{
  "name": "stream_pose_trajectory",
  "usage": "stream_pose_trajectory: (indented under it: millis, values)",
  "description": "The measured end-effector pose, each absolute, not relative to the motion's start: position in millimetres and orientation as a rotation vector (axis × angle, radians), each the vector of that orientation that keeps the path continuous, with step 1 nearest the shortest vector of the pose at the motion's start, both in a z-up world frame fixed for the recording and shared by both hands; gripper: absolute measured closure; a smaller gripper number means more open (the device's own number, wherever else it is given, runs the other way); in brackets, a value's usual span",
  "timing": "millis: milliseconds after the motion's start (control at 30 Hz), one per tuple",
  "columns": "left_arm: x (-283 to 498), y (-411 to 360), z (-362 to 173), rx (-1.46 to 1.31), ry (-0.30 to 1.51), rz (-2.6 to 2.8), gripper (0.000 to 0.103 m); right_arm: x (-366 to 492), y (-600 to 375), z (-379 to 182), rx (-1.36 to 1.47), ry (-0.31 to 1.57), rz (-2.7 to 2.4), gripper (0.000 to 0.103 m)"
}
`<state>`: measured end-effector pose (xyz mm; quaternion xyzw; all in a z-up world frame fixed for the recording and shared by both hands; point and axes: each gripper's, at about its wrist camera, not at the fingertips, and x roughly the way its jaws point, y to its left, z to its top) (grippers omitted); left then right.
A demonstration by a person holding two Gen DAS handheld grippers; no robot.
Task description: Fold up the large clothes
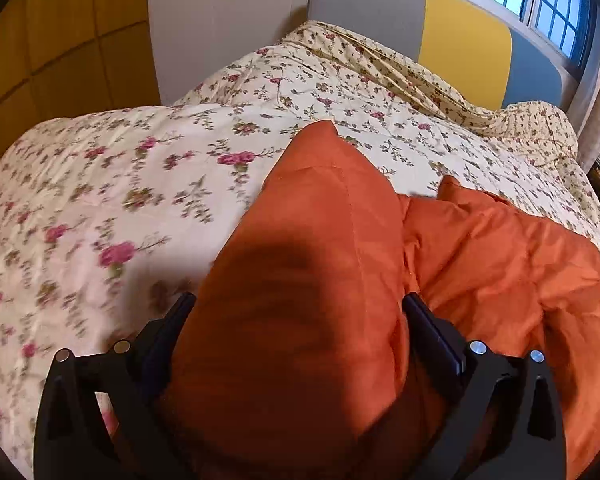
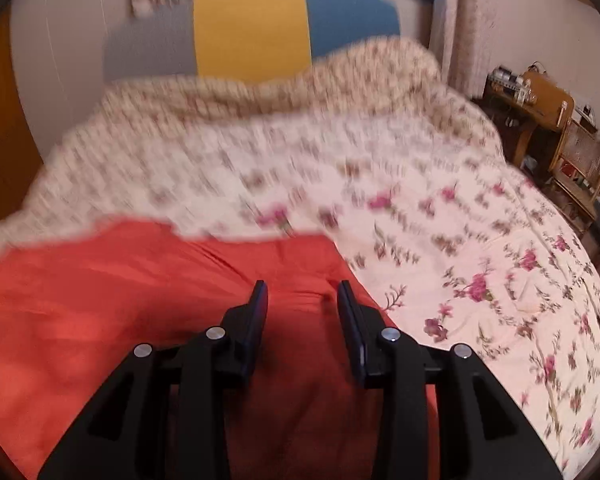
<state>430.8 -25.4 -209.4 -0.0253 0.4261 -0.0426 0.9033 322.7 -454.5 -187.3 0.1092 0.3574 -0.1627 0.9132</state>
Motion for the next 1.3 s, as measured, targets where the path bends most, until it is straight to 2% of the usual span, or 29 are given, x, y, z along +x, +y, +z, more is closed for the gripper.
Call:
stream_pose_trajectory:
  millis: [133, 233, 267, 333, 367, 533, 867, 1067, 1300]
  values:
    - [372, -15, -184, -0.153, 0.727, -0.052, 0.003, 276, -415, -150, 0.336, 0.586, -0.144, 0.066]
    - [343, -26, -173, -0.14, 0.648, -0.091, 0.003, 274, -377, -144, 0.286, 0.582, -0.029, 0.063]
    - [342, -36, -174, -0.078, 0.648, -0.086, 0.003, 279, -366, -144, 0.261, 0.59, -0.004, 0.062]
    - [348, -51, -184, 0.028, 0.672, -0.058, 0.003, 292, -347, -150, 0.206, 0.612, 0.014, 0.051]
    - [352, -54, -190, 0.056, 0.687, -0.052, 0.003, 300, -339, -157, 0.176, 0.63, 0.011, 0.049]
    - [359, -54, -210, 0.063, 0.71, -0.068, 0.003, 322, -331, -201, 0.154, 0.707, -0.016, 0.049]
    - [357, -57, -211, 0.066, 0.727, -0.068, 0.003, 327, -329, -207, 0.121, 0.754, -0.04, 0.047]
    - [299, -31, -195, -0.033, 0.645, -0.096, 0.003, 253, -314, -175, 0.184, 0.675, -0.027, 0.045]
    - [242, 1, -209, -0.113, 0.673, -0.026, 0.003, 170, -298, -181, 0.209, 0.702, -0.021, 0.045]
